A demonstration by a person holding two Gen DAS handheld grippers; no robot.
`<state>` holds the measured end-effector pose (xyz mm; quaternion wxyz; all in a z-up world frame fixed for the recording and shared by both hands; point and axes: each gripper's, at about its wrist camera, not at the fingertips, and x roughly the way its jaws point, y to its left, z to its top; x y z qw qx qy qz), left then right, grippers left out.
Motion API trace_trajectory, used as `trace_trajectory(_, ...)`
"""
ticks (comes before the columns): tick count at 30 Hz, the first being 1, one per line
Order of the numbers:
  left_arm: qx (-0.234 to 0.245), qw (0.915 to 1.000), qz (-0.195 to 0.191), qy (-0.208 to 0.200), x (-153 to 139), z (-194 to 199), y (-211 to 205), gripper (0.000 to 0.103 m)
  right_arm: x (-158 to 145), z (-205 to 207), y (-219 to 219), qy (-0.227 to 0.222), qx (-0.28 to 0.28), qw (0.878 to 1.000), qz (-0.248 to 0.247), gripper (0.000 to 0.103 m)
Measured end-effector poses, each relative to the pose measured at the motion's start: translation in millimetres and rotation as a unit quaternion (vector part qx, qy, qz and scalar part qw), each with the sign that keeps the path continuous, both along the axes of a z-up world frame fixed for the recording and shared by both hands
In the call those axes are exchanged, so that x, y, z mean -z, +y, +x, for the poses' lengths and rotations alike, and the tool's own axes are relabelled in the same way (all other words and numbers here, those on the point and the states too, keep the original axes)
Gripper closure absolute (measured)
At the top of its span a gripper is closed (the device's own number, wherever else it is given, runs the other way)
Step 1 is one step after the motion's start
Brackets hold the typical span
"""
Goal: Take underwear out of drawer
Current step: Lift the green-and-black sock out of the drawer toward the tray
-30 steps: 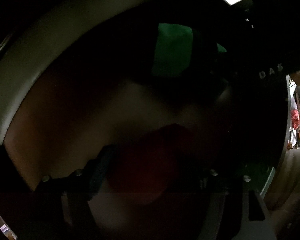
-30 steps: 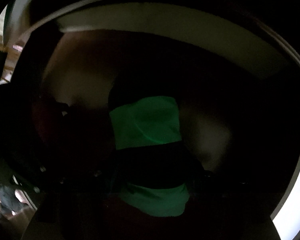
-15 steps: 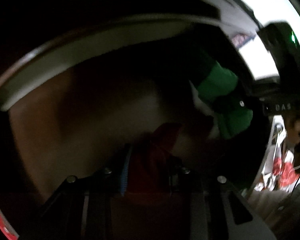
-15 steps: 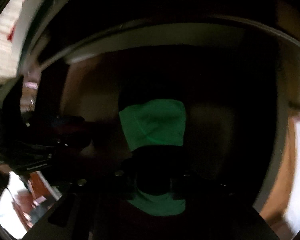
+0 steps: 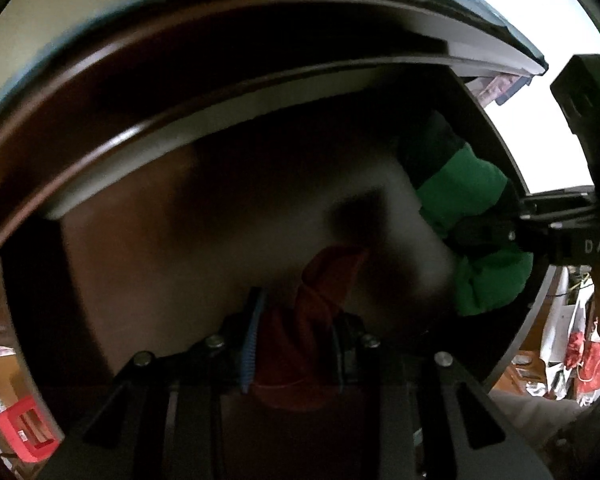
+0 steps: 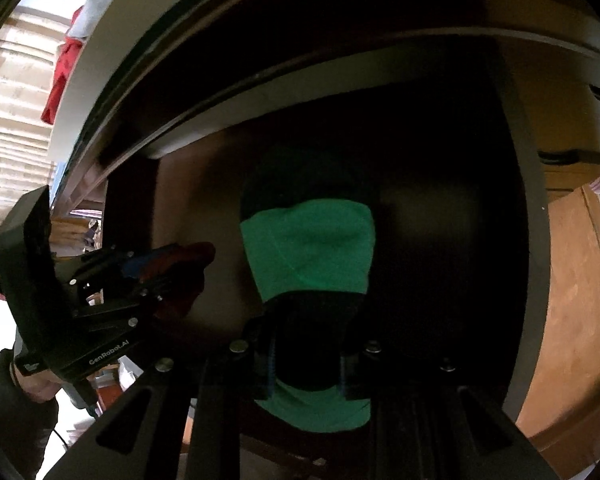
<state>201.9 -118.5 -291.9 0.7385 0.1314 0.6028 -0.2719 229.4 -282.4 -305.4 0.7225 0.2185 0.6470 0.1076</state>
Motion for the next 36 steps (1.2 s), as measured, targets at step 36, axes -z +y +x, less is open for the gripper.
trace_trajectory(36,-0.047,0.995,0.067,-0.057,-45.3,-55.5,29.2,0.076,-42.3,-25.3,50.5,-0.029,-0.01,0.999,-0.026,0.079)
